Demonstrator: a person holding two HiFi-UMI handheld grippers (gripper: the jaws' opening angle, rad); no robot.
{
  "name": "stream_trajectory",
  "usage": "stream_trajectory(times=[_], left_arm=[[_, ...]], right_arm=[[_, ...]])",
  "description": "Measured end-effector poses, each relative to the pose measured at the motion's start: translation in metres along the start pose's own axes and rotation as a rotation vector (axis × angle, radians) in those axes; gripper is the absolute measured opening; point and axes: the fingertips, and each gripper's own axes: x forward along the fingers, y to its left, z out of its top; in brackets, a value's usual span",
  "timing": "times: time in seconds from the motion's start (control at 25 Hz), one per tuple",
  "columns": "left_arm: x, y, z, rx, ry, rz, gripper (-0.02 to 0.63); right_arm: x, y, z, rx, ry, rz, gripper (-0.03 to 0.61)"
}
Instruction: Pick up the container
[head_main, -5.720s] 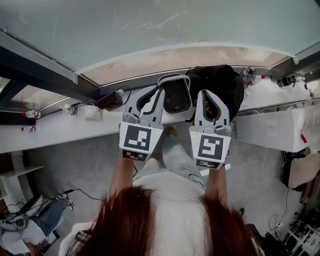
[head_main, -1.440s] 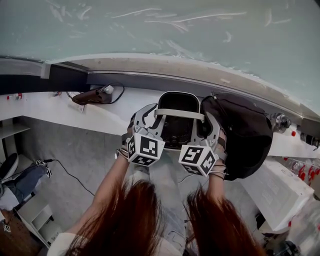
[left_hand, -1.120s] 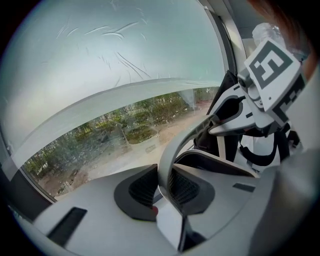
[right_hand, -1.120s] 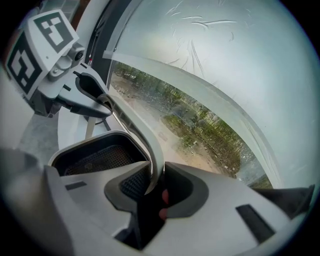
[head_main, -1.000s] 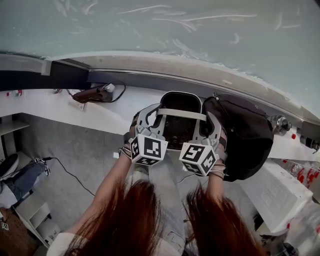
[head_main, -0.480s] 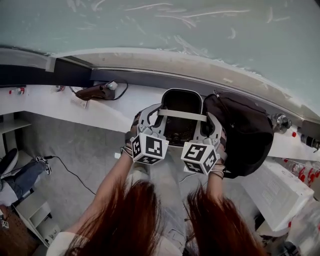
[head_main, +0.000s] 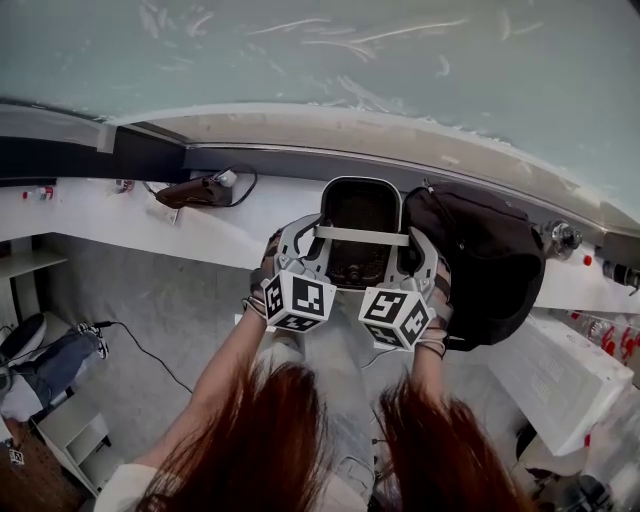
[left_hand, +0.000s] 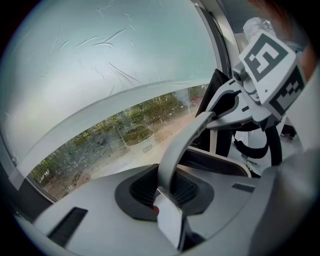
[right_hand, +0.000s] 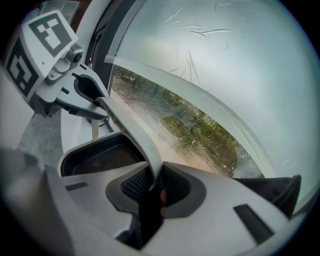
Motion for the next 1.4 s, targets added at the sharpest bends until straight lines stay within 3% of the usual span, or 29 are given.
stream_trajectory(times=[0.48,1.4], left_arm=[[-0.022,0.012,0.011,0.025,-0.027,-0.008,0.061],[-0.111,0.037,0.038,0.034,-0.089,0.033,0.061]], right_arm=[[-0.021,0.000,0.018,0.027,-0.006,-0.035,0.074],[-0.097,0.009,0.066,0.059,-0.076,-0.101,0.074]])
